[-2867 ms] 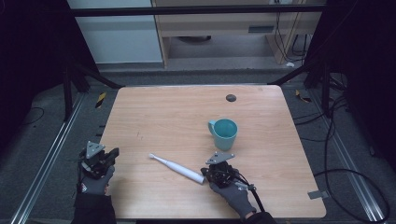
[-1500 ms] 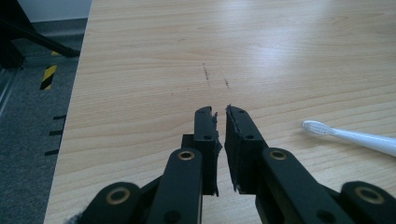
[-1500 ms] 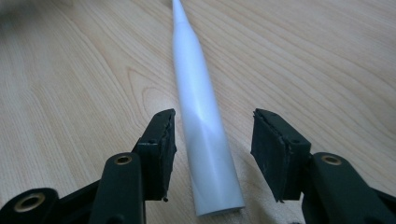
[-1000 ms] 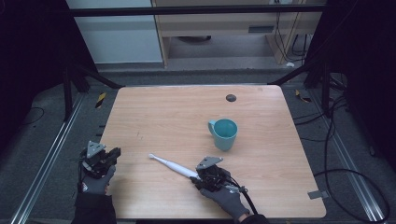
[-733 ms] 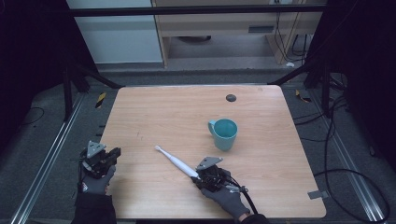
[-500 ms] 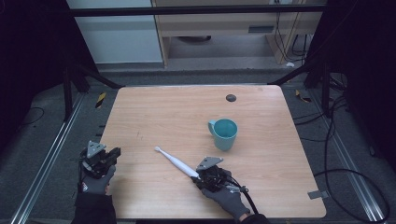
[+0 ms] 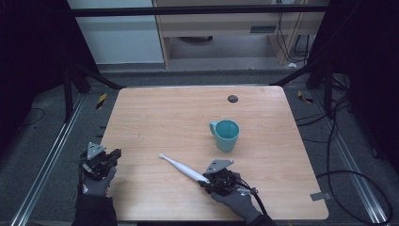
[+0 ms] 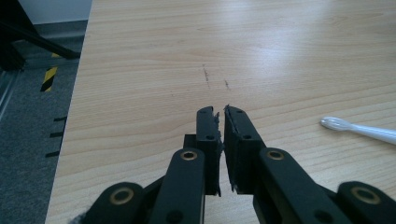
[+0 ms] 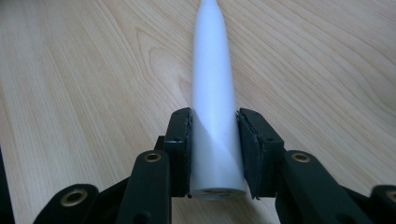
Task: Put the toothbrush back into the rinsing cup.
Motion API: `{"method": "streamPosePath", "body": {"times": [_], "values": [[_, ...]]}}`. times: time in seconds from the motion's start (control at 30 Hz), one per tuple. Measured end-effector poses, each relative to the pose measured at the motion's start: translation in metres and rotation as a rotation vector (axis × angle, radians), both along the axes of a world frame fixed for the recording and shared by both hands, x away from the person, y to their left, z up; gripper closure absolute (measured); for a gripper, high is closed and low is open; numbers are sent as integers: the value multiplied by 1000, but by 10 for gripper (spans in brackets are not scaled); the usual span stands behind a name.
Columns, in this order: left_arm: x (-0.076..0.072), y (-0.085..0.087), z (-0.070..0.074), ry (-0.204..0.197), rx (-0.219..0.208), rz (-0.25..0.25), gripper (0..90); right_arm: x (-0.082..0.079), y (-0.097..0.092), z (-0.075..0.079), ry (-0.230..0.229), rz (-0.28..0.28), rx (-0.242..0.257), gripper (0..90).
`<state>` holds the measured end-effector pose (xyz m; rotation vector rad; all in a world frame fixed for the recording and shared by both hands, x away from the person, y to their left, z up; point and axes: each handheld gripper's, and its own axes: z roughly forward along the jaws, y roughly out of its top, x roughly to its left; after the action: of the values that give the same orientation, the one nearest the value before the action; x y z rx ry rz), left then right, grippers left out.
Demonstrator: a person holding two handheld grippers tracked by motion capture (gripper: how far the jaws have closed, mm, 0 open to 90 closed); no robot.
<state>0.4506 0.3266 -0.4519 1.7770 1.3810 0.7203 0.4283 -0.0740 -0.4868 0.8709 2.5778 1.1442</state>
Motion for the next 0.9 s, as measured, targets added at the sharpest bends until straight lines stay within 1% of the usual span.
{"method": "streamPosePath", "body": {"times": [0.07,0.2,0.23,0.3,0.33,0.47,0.53,0.63,0.67,0.7,0.73,0.8,0.83,0.9], "values": [[0,-1,0,-1,0,0,839,-1,-9,1,2,10,0,660],[-1,-1,0,1,2,-2,839,-3,-21,-1,18,34,-3,659],[-1,-1,0,2,2,-1,839,-4,-24,-2,14,39,-6,659],[0,-1,-1,3,1,-2,839,-5,-29,-5,18,39,-15,658],[0,-1,-1,4,2,-2,839,-5,-33,-6,15,36,-11,658],[0,-2,-1,9,5,-8,837,-5,-36,-7,16,37,-7,657],[0,-2,-2,10,3,-8,834,-5,-36,-10,16,41,-25,655],[0,-2,-2,11,2,-10,832,-5,-35,-11,8,44,-31,652],[0,-2,-2,12,2,-10,830,-6,-35,-10,2,41,-34,627],[0,-2,-3,13,3,-12,830,-6,-35,-10,2,41,-34,627],[1,-2,-3,17,7,-15,828,-6,-36,-10,3,40,-33,593],[1,-2,-3,18,5,-16,827,-6,-36,-10,-1,39,-31,581],[1,-2,-3,19,5,-16,825,-6,-37,-10,-1,38,-23,565],[1,-2,-3,21,5,-16,823,-6,-38,-6,-15,32,-7,548]]}}
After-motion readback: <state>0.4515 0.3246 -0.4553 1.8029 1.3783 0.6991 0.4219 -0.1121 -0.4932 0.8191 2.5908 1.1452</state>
